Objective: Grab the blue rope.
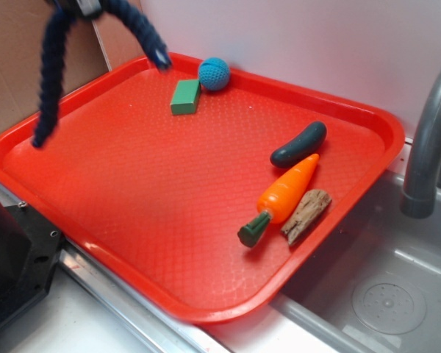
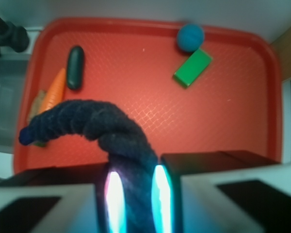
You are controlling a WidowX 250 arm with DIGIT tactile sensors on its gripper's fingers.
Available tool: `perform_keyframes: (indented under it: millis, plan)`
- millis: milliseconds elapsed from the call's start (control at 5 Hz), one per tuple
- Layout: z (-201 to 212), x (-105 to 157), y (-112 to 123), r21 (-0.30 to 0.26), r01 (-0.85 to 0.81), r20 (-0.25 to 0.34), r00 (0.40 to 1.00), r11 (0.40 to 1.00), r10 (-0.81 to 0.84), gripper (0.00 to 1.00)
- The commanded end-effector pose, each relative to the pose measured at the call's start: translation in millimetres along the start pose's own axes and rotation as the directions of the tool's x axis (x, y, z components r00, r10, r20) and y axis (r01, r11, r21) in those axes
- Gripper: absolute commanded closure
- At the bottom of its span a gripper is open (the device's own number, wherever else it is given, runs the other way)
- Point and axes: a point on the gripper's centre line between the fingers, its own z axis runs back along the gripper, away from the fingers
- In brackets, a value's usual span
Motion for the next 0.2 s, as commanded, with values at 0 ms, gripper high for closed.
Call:
perform_keyframes:
  millis: [0]
  plan:
    - [12.5, 7.0, 8.4, 0.044, -0.067, -0.028, 0.997, 0.997, 0.068, 1.0]
